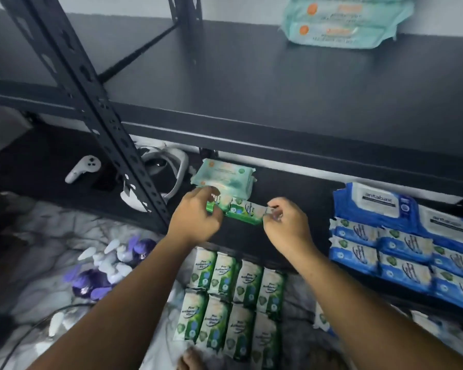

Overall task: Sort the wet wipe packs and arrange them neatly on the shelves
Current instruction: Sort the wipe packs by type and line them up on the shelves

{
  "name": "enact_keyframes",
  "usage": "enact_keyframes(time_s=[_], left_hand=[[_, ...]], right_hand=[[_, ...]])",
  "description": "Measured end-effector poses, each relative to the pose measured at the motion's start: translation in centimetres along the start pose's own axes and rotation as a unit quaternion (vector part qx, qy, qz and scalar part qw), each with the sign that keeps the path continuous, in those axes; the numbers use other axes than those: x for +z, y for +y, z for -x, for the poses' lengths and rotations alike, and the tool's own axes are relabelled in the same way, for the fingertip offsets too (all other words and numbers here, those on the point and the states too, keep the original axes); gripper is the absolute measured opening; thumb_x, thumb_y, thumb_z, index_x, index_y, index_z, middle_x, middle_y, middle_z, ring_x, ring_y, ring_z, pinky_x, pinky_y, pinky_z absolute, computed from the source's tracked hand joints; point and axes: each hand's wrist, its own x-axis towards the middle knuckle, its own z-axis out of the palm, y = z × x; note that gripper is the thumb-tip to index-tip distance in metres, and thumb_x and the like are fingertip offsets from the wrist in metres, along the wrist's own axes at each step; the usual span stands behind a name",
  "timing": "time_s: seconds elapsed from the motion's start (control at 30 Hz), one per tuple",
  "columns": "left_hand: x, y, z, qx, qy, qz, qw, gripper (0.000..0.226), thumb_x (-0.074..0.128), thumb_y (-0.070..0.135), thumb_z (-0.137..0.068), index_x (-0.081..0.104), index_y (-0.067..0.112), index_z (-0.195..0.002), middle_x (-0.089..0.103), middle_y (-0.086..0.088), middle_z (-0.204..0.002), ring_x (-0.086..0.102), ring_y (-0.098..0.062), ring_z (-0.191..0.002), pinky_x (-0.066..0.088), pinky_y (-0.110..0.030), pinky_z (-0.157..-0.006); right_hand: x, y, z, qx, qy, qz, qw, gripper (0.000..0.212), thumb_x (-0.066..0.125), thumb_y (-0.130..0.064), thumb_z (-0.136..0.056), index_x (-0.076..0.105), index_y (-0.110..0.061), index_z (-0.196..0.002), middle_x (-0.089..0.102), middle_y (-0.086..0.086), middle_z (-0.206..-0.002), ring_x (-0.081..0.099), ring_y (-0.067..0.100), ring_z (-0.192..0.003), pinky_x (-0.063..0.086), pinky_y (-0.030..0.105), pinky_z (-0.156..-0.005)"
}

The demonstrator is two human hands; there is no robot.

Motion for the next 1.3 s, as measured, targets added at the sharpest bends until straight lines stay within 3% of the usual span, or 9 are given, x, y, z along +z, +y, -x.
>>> enact_keyframes(time_s=[0.27, 0.4, 0.6, 0.73, 0.83, 1.0, 1.1, 1.23, 1.3], left_hand=[[7.1, -8.2, -9.6, -0.141, 0.001, 0.092, 0.986, 0.047, 0.056, 0.030, -0.074, 0.060, 0.024, -0.121, 0.065, -0.005, -0.116, 0.066, -0.027, -0.099, 0.057, -0.040, -0.087], [9.0, -10.7, -15.7, -0.154, -0.023, 0.031, 0.987, 0.061, 0.054, 0.040, -0.069, 0.056, 0.019, -0.126, 0.057, -0.007, -0.124, 0.059, -0.025, -0.109, 0.047, -0.033, -0.100], [9.6, -11.3, -20.1, -0.204, -0.064, -0.027, 0.976, 0.049, 0.060, 0.027, -0.091, 0.053, 0.009, -0.135, 0.058, -0.011, -0.133, 0.060, -0.029, -0.117, 0.051, -0.036, -0.098], [10.2, -11.7, -20.1, -0.208, -0.050, 0.007, 0.977, 0.042, 0.065, 0.029, -0.088, 0.054, 0.016, -0.126, 0.060, 0.002, -0.104, 0.062, -0.025, -0.110, 0.047, -0.047, -0.107], [10.8, -11.9, -19.8, -0.216, -0.048, -0.005, 0.975, 0.047, 0.070, 0.037, -0.086, 0.052, 0.023, -0.127, 0.056, -0.003, -0.114, 0.054, -0.029, -0.118, 0.047, -0.048, -0.106], [11.0, -12.0, -19.3, -0.228, -0.061, 0.010, 0.972, 0.046, 0.062, 0.035, -0.096, 0.047, 0.017, -0.135, 0.058, -0.003, -0.112, 0.062, -0.025, -0.093, 0.058, -0.043, -0.087], [10.7, -12.3, -19.3, -0.227, -0.064, 0.006, 0.972, 0.041, 0.056, 0.034, -0.099, 0.048, 0.018, -0.136, 0.059, -0.010, -0.124, 0.065, -0.025, -0.089, 0.060, -0.041, -0.083], [11.0, -11.8, -19.1, -0.230, -0.105, -0.022, 0.967, 0.047, 0.044, 0.028, -0.103, 0.038, 0.019, -0.149, 0.051, -0.010, -0.138, 0.057, -0.032, -0.115, 0.047, -0.038, -0.098], [11.0, -11.0, -19.2, -0.237, -0.129, -0.017, 0.963, 0.047, 0.040, 0.026, -0.104, 0.033, 0.013, -0.149, 0.049, -0.019, -0.142, 0.054, -0.038, -0.124, 0.046, -0.046, -0.105]], right_hand=[[7.7, 2.8, -12.3, 0.057, -0.053, 0.026, 0.997, 0.037, 0.058, -0.026, -0.089, 0.057, -0.019, -0.125, 0.064, 0.004, -0.110, 0.061, 0.024, -0.100, 0.051, 0.037, -0.088], [10.1, 4.1, -16.2, 0.120, -0.095, -0.007, 0.988, 0.064, 0.056, -0.031, -0.092, 0.035, -0.027, -0.152, 0.051, 0.002, -0.141, 0.053, 0.009, -0.088, 0.040, 0.024, -0.069], [13.0, 3.8, -18.7, 0.124, -0.118, -0.042, 0.984, 0.031, 0.051, -0.039, -0.092, 0.050, -0.042, -0.124, 0.063, -0.012, -0.108, 0.064, 0.014, -0.094, 0.055, 0.045, -0.092], [13.3, 3.4, -19.2, 0.129, -0.136, -0.051, 0.981, 0.061, 0.054, -0.031, -0.096, 0.032, -0.033, -0.153, 0.064, -0.010, -0.118, 0.066, 0.008, -0.089, 0.057, 0.031, -0.070], [13.2, 4.1, -18.5, 0.127, -0.140, -0.054, 0.980, 0.069, 0.052, -0.027, -0.100, 0.017, -0.034, -0.159, 0.056, -0.005, -0.138, 0.062, 0.008, -0.085, 0.052, 0.028, -0.063], [12.5, 4.0, -17.7, 0.110, -0.140, -0.056, 0.982, 0.069, 0.053, -0.026, -0.102, 0.015, -0.032, -0.160, 0.041, -0.004, -0.154, 0.058, 0.005, -0.108, 0.054, 0.030, -0.086], [12.4, 3.8, -17.5, 0.105, -0.154, -0.054, 0.981, 0.069, 0.054, -0.024, -0.102, 0.017, -0.031, -0.160, 0.042, -0.004, -0.151, 0.056, 0.002, -0.094, 0.051, 0.026, -0.083], [12.7, 3.6, -17.6, 0.101, -0.154, -0.052, 0.982, 0.066, 0.048, -0.020, -0.104, 0.015, -0.030, -0.160, 0.035, -0.009, -0.157, 0.059, 0.021, -0.120, 0.050, 0.034, -0.099], [13.1, 4.1, -17.9, 0.108, -0.152, -0.057, 0.981, 0.066, 0.045, -0.017, -0.104, 0.014, -0.030, -0.161, 0.020, -0.013, -0.165, 0.067, 0.011, -0.103, 0.052, 0.029, -0.092]])
